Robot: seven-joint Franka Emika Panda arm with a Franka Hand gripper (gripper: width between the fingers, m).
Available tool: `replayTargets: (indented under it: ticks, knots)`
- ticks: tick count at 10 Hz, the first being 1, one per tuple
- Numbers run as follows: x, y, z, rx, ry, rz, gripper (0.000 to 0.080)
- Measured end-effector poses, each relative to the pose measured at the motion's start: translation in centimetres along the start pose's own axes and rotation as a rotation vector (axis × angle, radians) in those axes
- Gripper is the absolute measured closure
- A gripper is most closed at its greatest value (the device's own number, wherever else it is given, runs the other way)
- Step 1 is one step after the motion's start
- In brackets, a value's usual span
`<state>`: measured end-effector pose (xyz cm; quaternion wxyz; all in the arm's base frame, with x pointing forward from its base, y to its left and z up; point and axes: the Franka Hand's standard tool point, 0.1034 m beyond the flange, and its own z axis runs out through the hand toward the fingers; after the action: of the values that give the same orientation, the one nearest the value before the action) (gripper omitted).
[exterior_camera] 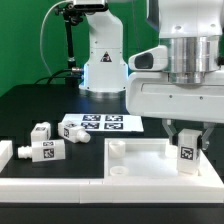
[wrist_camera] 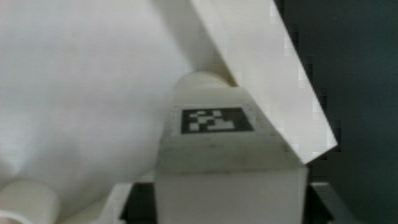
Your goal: Assemble one leg
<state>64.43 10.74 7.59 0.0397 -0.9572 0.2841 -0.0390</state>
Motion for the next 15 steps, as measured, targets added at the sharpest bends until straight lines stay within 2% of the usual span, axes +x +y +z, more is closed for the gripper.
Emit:
replayTargets:
  ticks: [3,5,6,8,10,11,12,13,14,15]
  knots:
    - [0.18,0.33,0.09,-0.010,-0.003,0.416,0.0514]
    - [-0.04,0.56,0.12,-0.012,-0.036,0.871,0.0514]
    - [-0.10,0.59,0.20,0.004,-0.066,1.076,0.0514]
    - [-0.14,0.66,0.21,0.009,-0.078,1.217,0.0514]
    - [-0.16,0.66,0.23,0.010,-0.077,1.166,0.0514]
    - [-0.22,0.67,0.23,0.010,-0.072,0.970,0.0416]
    - [-0.19,0.50,0.12,0.020,-0.070,0.775,0.0243]
    - [-0.20,0.41,0.03,0.033,-0.073,0.573,0.0243]
    - [-0.33,0.44,0.14,0.036,-0.078,0.470,0.0172]
    - [-0.28,0.49,0.18,0.034,-0.075,0.466,0.0154]
